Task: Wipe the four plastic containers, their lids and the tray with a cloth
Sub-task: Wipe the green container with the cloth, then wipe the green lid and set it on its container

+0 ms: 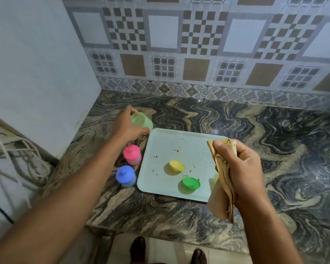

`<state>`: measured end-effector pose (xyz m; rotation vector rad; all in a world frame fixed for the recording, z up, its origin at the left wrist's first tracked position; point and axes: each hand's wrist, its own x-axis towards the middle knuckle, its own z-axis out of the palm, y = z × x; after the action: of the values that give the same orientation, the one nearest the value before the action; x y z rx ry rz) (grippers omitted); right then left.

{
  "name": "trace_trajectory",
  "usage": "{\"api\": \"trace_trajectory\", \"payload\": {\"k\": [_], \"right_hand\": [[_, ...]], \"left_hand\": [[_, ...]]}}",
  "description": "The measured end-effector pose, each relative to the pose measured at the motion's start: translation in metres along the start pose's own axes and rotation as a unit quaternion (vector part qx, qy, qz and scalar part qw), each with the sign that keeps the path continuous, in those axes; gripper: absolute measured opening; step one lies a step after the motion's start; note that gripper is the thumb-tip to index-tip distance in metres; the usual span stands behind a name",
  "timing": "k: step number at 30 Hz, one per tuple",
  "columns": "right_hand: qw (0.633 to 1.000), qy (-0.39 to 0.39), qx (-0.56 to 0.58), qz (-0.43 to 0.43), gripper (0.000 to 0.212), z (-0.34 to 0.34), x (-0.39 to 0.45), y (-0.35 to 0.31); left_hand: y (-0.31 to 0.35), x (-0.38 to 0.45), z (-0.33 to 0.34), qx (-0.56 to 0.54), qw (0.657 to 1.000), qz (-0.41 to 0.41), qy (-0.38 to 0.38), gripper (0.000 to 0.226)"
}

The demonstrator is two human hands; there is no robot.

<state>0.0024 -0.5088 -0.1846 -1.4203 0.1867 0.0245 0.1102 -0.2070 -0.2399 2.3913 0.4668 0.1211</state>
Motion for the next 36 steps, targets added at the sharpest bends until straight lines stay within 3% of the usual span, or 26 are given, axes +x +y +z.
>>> {"api": "trace_trajectory", "payload": {"k": [6,11,20,22,26,28,32,36], "right_hand": [[1.0,-0.003,-0.021,-0.008,0.019,0.003,-0.003,-0.001],[1.0,0.01,-0.018,-0.001,0.017,0.0,-0.005,0.0],[0.998,0.039,-0.041,-0.013,0.018,-0.018,-0.003,0.002],[0.998,0.044,-0.041,-0.013,0.018,-0.023,-0.003,0.002],[0.998,0.057,-0.034,-0.017,0.015,-0.031,-0.003,0.001],[0.997,0.062,-0.029,-0.019,0.015,-0.036,-0.004,0.002],[0.997,0.069,-0.013,-0.026,0.022,-0.044,-0.008,0.005],[0.997,0.07,-0.006,-0.021,0.024,-0.051,-0.014,0.009]], "left_hand": [[-0.032,0.037,0.026,0.149,0.985,-0.048,-0.067,0.075],[-0.05,0.041,0.043,0.192,0.973,-0.056,-0.112,0.071],[-0.053,0.047,0.053,0.207,0.967,-0.052,-0.137,0.097],[-0.039,0.041,0.048,0.174,0.98,-0.004,-0.096,0.085],[-0.011,0.011,0.044,0.092,0.985,0.146,-0.012,0.026],[0.005,-0.016,0.05,0.074,0.982,0.171,-0.03,0.015],[0.016,-0.071,0.076,0.074,0.953,0.254,-0.15,0.018],[0.016,-0.113,0.116,0.154,0.911,0.32,-0.209,0.034]]}}
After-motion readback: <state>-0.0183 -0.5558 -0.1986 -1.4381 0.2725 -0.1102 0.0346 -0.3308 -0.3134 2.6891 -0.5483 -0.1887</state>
